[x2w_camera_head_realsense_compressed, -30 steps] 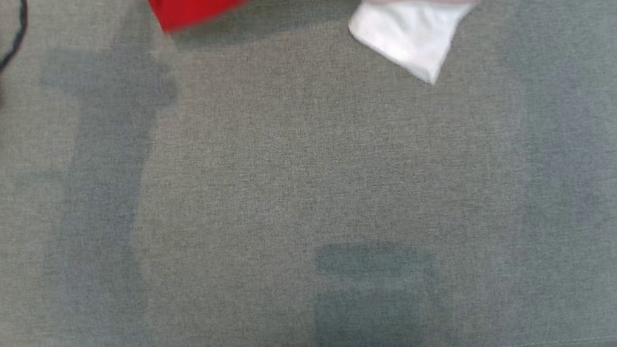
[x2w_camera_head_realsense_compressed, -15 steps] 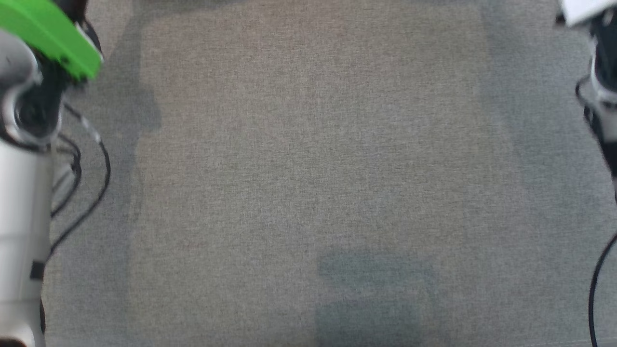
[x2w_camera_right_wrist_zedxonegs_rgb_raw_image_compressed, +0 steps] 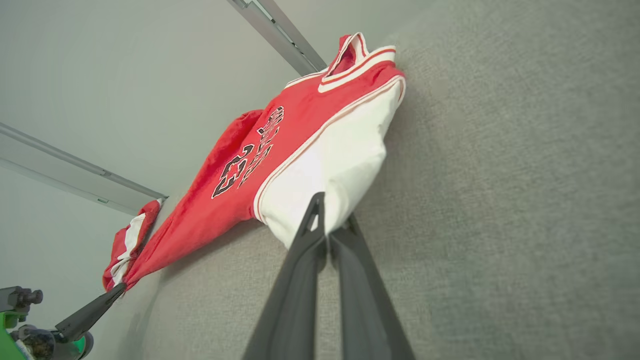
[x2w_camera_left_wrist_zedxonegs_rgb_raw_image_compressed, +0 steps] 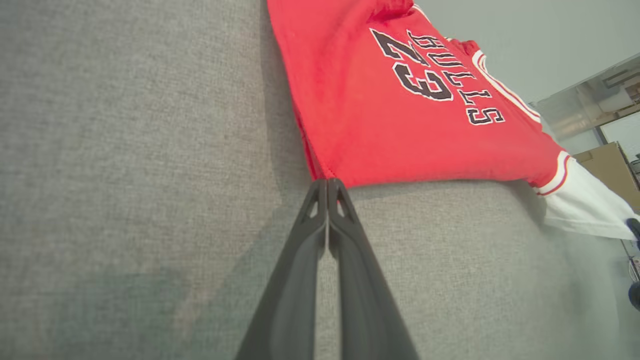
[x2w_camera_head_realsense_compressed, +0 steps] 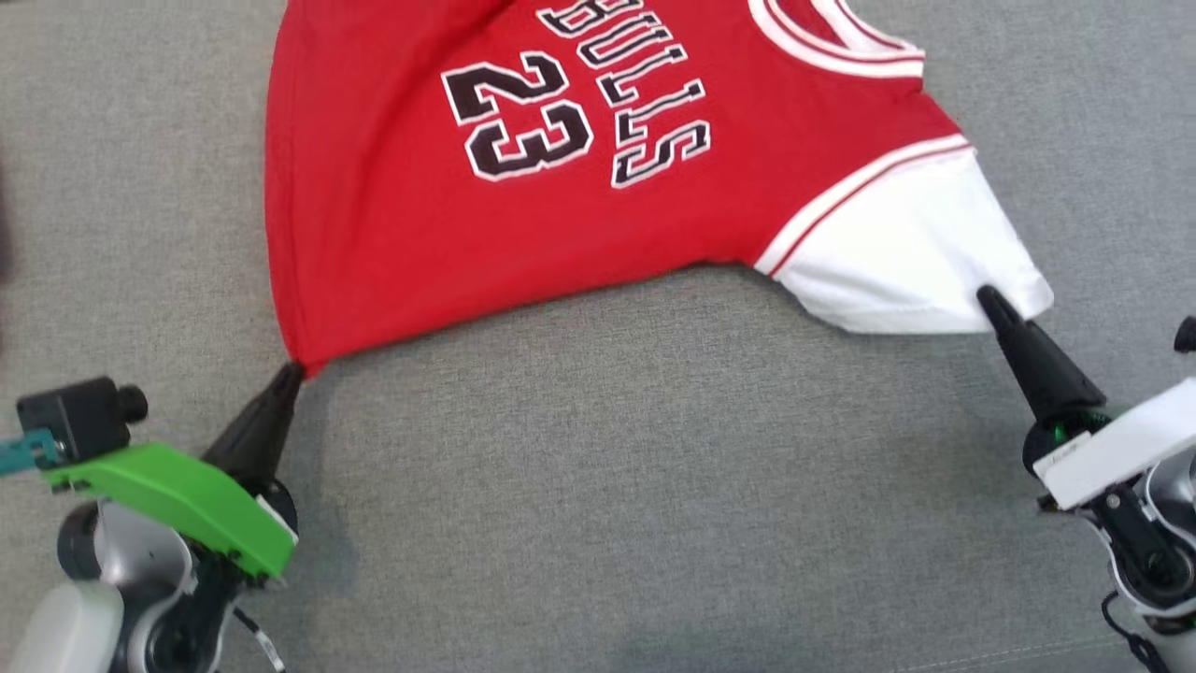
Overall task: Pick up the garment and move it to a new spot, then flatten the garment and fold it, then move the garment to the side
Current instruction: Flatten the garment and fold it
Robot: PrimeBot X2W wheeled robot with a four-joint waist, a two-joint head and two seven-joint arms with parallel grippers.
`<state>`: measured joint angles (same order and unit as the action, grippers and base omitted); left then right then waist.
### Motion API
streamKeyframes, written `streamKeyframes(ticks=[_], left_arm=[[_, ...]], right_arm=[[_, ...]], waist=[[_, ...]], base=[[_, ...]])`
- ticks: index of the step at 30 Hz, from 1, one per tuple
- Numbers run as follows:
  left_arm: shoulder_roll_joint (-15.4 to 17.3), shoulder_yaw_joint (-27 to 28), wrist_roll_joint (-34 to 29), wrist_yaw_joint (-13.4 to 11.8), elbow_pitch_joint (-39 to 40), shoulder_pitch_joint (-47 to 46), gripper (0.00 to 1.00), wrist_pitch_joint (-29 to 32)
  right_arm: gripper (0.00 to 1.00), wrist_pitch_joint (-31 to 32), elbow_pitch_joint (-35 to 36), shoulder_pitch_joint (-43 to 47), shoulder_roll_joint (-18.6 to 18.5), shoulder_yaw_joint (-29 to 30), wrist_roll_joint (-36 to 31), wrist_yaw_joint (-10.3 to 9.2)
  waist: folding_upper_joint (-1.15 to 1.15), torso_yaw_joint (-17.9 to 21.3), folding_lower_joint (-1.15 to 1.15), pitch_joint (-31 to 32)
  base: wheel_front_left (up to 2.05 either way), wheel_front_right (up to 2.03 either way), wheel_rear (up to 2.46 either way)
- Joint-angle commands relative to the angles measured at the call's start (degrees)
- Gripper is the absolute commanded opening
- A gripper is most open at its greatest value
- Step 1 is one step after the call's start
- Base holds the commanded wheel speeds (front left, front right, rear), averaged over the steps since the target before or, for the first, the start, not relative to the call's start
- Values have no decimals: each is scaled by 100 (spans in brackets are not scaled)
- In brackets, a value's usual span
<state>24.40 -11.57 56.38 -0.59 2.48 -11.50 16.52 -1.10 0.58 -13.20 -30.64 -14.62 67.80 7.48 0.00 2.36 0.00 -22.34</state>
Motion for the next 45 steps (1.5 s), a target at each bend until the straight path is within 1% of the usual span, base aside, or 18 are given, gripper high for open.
streamKeyframes(ticks=[1,4,10,15,19,22,24,27,29,34,37,39,40,41,45], left_arm=[[-35,-19,-65,-81,219,307,0,-70],[-156,-51,-54,-207,474,784,0,-209],[-269,-100,-190,-329,512,1352,0,-517],[-232,-101,-260,-409,731,1837,0,-643],[-312,-78,-209,-487,938,2161,0,-749],[-361,-138,-206,-548,1172,2537,0,-795],[-338,-242,-252,-563,1348,2771,0,-757],[-318,-286,-228,-593,1671,3006,0,-732],[-303,-235,-205,-596,1919,3032,0,-763],[-150,-126,-58,-652,2475,2758,0,-498],[19,38,42,-699,2715,2495,0,-268],[107,95,177,-692,2830,2262,0,-77],[241,176,282,-729,2869,2000,0,139],[291,211,346,-750,2847,1858,0,241],[486,311,426,-841,2593,1282,0,598]], right_arm=[[0,7,28,250,-55,-23,6,2],[0,-51,-67,620,-44,-15,44,1],[0,-86,-419,1018,18,-68,55,1],[0,-16,-400,1330,-54,-133,144,1],[0,45,-358,1571,-173,-172,182,1],[0,76,-290,1929,-335,-165,171,0],[0,94,-161,2211,-472,-150,167,0],[0,147,193,2517,-631,-58,295,1],[0,180,503,2560,-691,26,425,1],[0,270,1238,2163,-809,299,786,1],[0,443,1479,1774,-927,449,974,1],[0,605,1533,1475,-1029,519,1070,2],[0,771,1473,1179,-1120,575,1134,1],[0,861,1414,1016,-1161,583,1127,1],[0,1195,1058,315,-1152,507,1151,1]], waist=[[0,69,0,104],[0,54,0,141],[0,64,0,209],[0,95,0,282],[0,103,0,341],[0,89,0,380],[0,54,0,371],[0,41,0,308],[0,59,0,244],[0,132,0,94],[0,176,0,28],[0,171,0,-3],[0,147,0,-18],[0,135,0,-24],[0,103,0,-60]], base=[[0,0,0],[0,0,0],[0,0,0],[0,0,0],[0,0,0],[0,0,0],[0,0,0],[0,0,0],[0,0,0],[0,0,0],[0,0,0],[0,0,0],[0,0,0],[0,0,0],[0,0,0]])
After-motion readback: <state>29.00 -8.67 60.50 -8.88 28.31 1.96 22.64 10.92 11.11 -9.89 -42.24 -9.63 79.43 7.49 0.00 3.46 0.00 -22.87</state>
